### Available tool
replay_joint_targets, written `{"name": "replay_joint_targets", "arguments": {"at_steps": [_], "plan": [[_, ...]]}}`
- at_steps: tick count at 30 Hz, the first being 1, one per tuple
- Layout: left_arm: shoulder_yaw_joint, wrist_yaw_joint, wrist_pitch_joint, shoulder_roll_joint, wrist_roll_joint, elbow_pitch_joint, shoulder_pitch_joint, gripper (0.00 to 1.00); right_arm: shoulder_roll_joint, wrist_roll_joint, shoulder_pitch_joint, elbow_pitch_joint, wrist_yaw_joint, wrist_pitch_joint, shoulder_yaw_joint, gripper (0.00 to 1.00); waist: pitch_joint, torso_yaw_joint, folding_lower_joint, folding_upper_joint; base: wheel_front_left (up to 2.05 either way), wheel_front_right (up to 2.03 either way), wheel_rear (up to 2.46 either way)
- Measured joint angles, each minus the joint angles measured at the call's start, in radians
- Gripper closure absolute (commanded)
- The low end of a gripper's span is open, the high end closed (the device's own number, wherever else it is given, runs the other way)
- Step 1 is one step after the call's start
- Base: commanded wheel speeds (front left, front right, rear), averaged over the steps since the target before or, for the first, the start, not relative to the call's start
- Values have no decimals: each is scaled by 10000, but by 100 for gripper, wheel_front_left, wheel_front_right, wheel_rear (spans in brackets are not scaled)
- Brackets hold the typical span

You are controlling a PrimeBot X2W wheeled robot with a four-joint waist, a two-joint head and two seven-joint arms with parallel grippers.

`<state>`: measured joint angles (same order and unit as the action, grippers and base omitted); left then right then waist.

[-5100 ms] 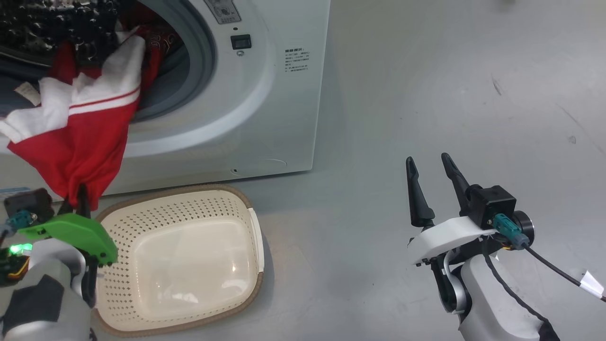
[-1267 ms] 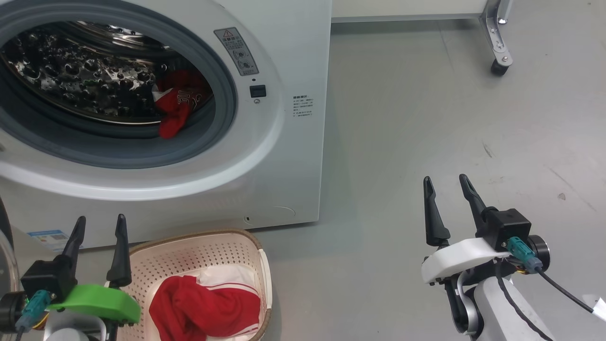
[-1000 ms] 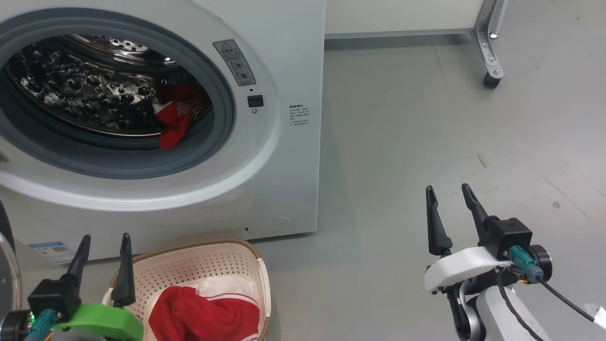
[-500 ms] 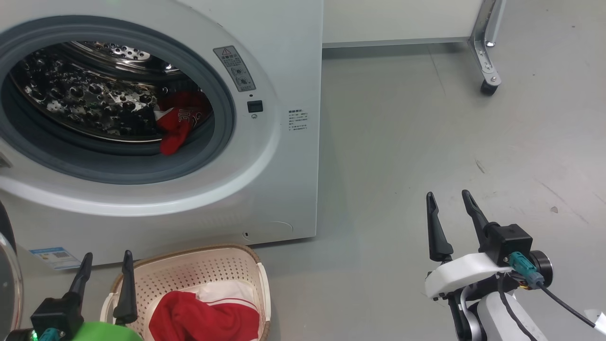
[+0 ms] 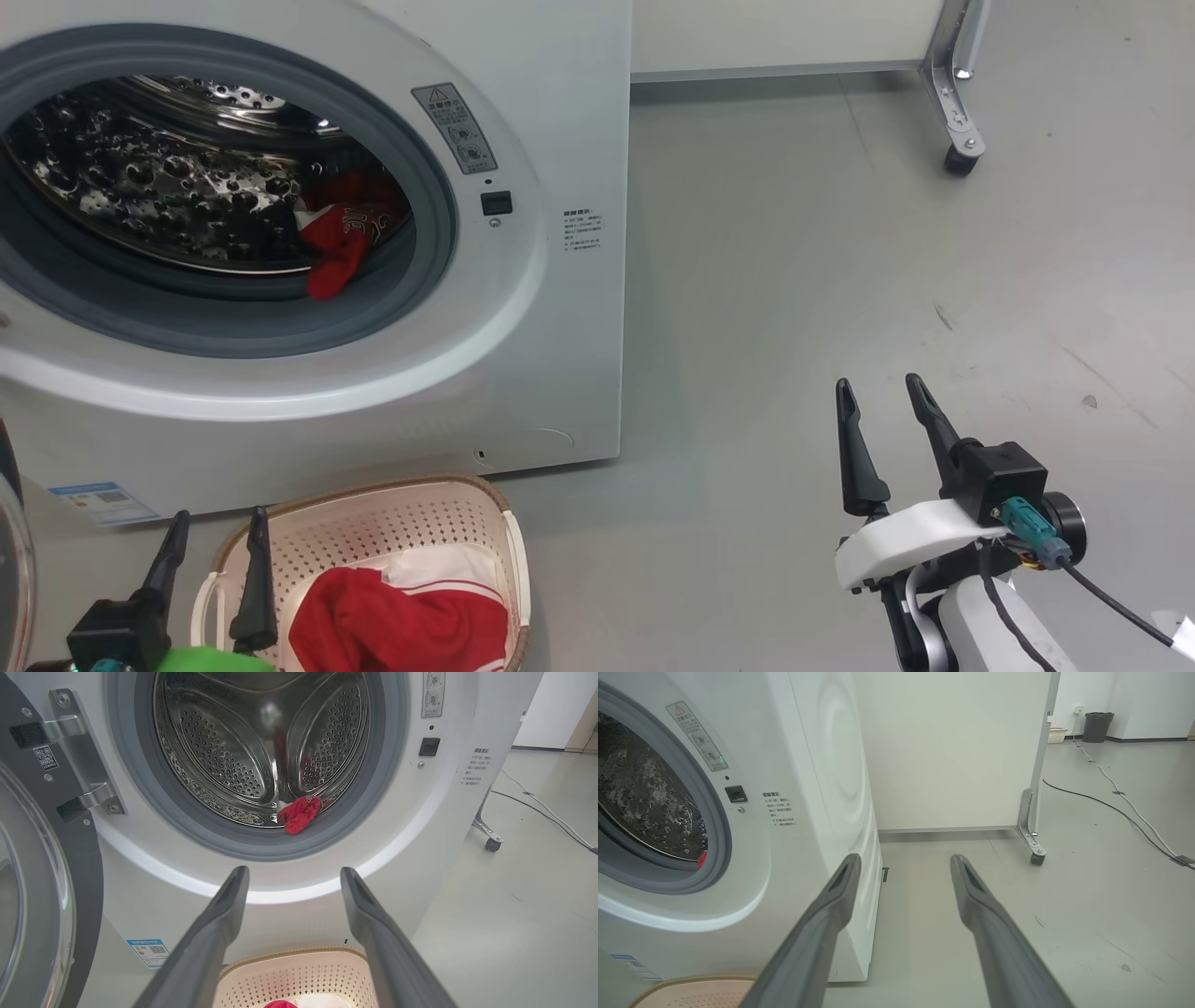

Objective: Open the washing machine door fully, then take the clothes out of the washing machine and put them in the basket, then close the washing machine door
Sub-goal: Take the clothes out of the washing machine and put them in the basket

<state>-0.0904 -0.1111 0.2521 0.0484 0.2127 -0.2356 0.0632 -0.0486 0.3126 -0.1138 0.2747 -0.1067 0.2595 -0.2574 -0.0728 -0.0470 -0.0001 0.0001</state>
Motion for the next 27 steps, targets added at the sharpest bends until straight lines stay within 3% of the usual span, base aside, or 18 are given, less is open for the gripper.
{"name": "replay_joint_targets", "arguments": {"at_steps": [10, 16, 27], "plan": [[380, -88, 0, -15, 527, -493, -189, 0, -2, 67, -4, -113, -4, 0, -293, 0, -817, -74, 0, -1, 0, 0, 0], [817, -100, -144, 46, 784, -677, -1828, 0, -2, 128, -218, -349, -19, 0, -650, 0, -1720, -164, 1, 0, 0, 0, 0], [936, -130, -780, 1104, 1246, -575, -4715, 0, -8, 382, -1036, -723, -107, 0, -1202, 0, -3029, -410, 1, 0, 0, 0, 0]]}}
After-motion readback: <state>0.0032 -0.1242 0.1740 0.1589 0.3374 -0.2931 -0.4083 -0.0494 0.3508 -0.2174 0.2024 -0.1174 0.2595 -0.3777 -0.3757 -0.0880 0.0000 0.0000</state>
